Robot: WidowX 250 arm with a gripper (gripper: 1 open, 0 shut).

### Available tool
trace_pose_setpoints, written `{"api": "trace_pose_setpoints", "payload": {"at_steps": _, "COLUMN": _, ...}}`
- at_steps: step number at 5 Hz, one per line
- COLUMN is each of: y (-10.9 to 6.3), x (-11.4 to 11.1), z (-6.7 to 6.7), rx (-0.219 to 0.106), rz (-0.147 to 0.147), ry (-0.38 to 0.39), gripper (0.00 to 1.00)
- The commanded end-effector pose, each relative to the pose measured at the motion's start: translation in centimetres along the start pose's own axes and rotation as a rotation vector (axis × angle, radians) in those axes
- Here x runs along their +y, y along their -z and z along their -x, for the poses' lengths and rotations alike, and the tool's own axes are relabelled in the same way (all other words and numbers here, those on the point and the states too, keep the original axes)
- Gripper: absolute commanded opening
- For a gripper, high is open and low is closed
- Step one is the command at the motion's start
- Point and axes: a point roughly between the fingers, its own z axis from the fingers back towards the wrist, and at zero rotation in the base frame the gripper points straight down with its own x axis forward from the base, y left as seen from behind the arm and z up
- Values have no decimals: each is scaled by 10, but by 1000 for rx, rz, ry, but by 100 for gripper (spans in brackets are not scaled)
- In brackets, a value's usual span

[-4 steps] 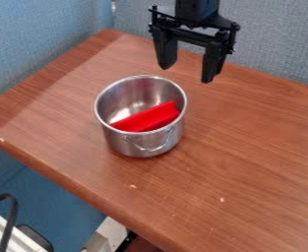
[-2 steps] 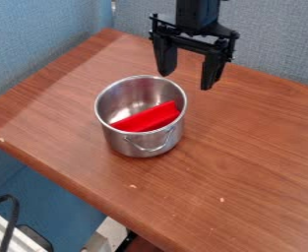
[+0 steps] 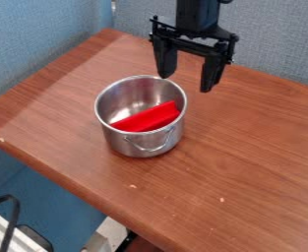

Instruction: Move the red object from the metal pot to the table

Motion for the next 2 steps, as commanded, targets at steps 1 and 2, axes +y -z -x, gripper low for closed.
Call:
{"api": "trace_pose_setpoints", "payload": {"at_steps": 1, "y": -11, "x": 5, "z": -5, "rx": -39, "rz": 1, "ry": -12, "gripper": 100}}
{"api": "trace_pose_setpoints", "payload": {"at_steps": 2, "y": -11, "x": 6, "z": -6, "rx": -39, "rz": 1, "ry": -14, "gripper": 100}}
